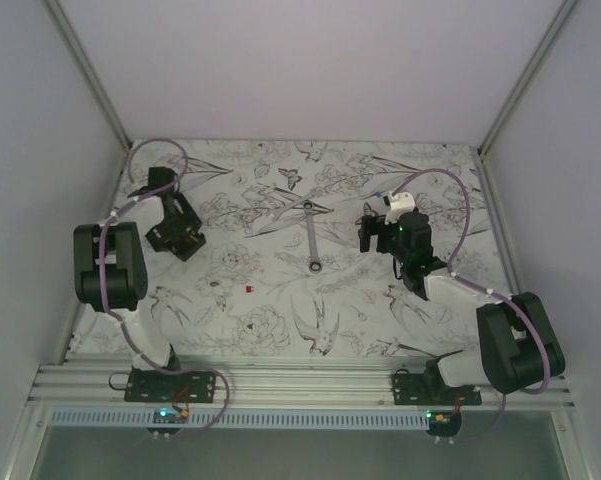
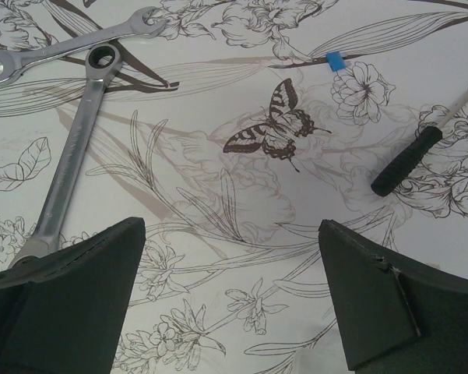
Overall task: Snap on the fuse box
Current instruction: Move the fuse box base at the center of the board.
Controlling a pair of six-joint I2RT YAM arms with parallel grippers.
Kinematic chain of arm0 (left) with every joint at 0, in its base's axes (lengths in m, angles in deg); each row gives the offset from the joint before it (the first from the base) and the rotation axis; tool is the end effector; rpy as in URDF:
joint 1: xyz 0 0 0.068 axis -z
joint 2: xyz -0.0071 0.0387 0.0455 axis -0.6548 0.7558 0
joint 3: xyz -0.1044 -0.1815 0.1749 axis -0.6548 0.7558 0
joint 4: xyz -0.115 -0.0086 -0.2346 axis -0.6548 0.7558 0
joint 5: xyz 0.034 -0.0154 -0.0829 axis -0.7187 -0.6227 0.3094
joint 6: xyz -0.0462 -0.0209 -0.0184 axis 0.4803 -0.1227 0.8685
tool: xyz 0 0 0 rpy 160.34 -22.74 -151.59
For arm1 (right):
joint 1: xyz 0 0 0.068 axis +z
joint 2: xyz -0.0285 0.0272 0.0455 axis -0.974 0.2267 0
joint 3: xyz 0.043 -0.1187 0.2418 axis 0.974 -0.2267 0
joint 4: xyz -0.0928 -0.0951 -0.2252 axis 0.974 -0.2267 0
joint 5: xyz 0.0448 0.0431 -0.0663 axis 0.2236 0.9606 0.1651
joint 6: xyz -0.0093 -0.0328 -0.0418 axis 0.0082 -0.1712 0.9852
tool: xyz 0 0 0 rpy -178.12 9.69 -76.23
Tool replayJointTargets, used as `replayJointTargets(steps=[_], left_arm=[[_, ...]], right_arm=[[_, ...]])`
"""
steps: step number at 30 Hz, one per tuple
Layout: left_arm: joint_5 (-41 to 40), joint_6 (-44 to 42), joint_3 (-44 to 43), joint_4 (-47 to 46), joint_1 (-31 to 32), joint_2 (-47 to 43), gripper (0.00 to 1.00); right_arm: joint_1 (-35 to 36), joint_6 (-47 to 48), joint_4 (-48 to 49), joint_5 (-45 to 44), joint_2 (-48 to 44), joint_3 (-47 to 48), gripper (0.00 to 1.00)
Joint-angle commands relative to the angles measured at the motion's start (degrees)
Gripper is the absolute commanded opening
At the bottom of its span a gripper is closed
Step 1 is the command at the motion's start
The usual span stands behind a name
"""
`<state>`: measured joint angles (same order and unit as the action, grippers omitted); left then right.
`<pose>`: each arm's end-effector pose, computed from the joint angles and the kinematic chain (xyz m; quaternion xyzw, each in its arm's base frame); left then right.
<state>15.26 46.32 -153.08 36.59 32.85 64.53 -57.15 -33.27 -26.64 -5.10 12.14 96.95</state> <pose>0.3814 0.0594 0.1782 -0.3607 0.8831 0.0068 0.3000 0.2666 0.0942 0.1969 -0.0821 0.8265 0.1107 0.5459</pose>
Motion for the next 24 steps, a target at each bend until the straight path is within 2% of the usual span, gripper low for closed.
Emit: replayJointTargets(steps=[1, 15, 24], left_arm=[[2.3, -4.3, -1.5, 5.1, 5.4, 0.8, 0.92], [5.9, -5.4, -6.7, 7.9, 26.2, 4.8, 0.92], [4.4, -3.2, -6.5, 8.3, 35.8, 5.4, 0.93]], right_arm=[[0.6, -0.8, 0.9, 0.9, 0.3, 1.4, 1.00], [0.5, -1.3, -1.3, 2.0, 1.8, 3.0, 1.00], [0.7, -1.4, -1.4, 1.8, 1.5, 2.9, 1.00]])
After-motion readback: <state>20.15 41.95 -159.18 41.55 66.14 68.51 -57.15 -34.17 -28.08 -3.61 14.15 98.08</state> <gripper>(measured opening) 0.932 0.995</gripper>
